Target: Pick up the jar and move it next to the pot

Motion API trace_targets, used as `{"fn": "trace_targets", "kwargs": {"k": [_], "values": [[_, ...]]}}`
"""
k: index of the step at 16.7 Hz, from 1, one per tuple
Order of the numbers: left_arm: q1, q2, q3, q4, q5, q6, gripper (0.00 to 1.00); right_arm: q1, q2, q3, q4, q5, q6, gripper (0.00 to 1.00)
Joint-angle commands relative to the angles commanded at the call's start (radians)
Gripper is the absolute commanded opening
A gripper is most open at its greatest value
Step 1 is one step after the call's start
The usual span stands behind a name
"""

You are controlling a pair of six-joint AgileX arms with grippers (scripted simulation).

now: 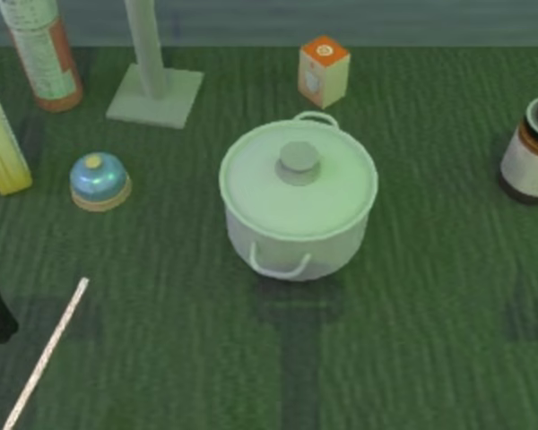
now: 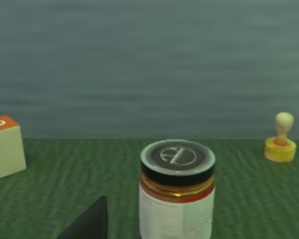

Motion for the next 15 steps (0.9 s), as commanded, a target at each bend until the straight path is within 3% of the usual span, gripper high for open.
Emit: {"fn": "trace_targets", "kwargs": {"k": [7,15], "values": [[0.000,0.000,0.000,0.000,0.000,0.000,1.00,-0.004,0.144,0.131,-0.097,0.005,-0.016,1.00],[0.000,0.000,0.000,0.000,0.000,0.000,1.00,-0.019,0.799,0.731,-0.524,0.019,-0.092,1.00]]}}
